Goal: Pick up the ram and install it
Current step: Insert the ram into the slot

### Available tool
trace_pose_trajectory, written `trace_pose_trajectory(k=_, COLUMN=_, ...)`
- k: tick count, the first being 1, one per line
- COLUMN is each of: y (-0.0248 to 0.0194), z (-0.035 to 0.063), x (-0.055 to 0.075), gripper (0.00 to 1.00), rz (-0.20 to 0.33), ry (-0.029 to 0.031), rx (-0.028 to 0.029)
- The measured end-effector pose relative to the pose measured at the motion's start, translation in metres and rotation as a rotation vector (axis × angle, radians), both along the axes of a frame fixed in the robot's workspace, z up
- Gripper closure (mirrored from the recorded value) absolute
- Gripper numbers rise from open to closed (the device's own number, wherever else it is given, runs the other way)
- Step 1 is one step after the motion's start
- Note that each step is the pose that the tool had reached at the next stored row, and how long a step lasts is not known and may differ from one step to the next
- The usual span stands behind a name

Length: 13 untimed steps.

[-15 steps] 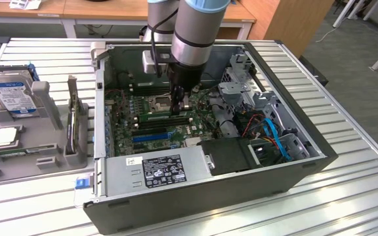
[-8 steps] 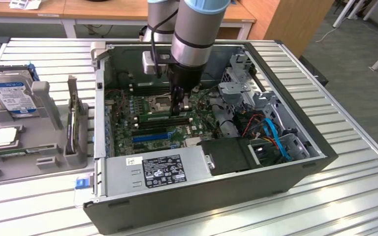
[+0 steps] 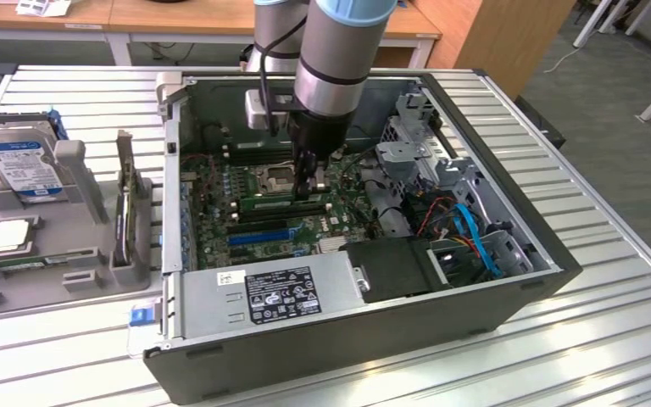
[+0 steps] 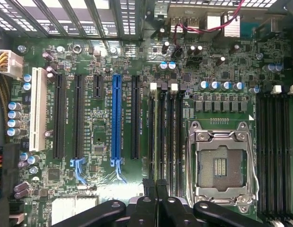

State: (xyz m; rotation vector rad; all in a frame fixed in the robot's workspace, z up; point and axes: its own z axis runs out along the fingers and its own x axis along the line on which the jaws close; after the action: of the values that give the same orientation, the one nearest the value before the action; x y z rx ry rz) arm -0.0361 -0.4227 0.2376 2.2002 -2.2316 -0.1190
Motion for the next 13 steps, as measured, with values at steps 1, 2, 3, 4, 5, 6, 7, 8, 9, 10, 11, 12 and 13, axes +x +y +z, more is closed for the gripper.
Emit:
trace_pose_trajectory(k=1, y=0.0, z=-0.0003, x=0.0, gripper=0.89, rz=0.0, ry=0.0, rx=0.0)
trace_pose_trajectory(k=2, y=0.0, z=-0.0005, x=0.0, gripper=0.89, rz=0.0, ry=0.0, rx=0.0)
trace_pose_trajectory(k=3, y=0.0, z=-0.0008, x=0.0, gripper=0.89, rz=-0.001, ry=0.0001, rx=0.0)
trace_pose_trajectory(k=4, y=0.0, z=-0.001, x=0.0, gripper=0.89, rz=-0.001, ry=0.0001, rx=-0.0001)
trace_pose_trajectory(k=5, y=0.0, z=-0.001, x=0.0, gripper=0.89, rz=-0.001, ry=0.0001, rx=-0.0002)
trace_pose_trajectory(k=6, y=0.0, z=-0.0011, x=0.0, gripper=0.89, rz=-0.001, ry=0.0, rx=0.0)
trace_pose_trajectory(k=7, y=0.0, z=-0.0011, x=0.0, gripper=0.89, rz=-0.001, ry=0.0, rx=-0.0001)
trace_pose_trajectory(k=8, y=0.0, z=-0.0011, x=-0.0001, gripper=0.89, rz=-0.001, ry=0.0, rx=0.0)
trace_pose_trajectory(k=9, y=0.0, z=-0.0011, x=-0.0003, gripper=0.89, rz=-0.001, ry=0.0, rx=0.0)
trace_pose_trajectory(k=10, y=0.0, z=-0.0011, x=-0.0005, gripper=0.89, rz=-0.001, ry=0.0, rx=0.0)
trace_pose_trajectory(k=11, y=0.0, z=-0.0012, x=-0.0006, gripper=0.89, rz=-0.001, ry=0.0, rx=0.0001)
trace_pose_trajectory(k=12, y=0.0, z=-0.0012, x=-0.0009, gripper=0.89, rz=-0.001, ry=0.0, rx=0.0)
trace_pose_trajectory(k=13, y=0.0, z=-0.0012, x=-0.001, gripper=0.89, rz=-0.001, ry=-0.0001, rx=0.0001)
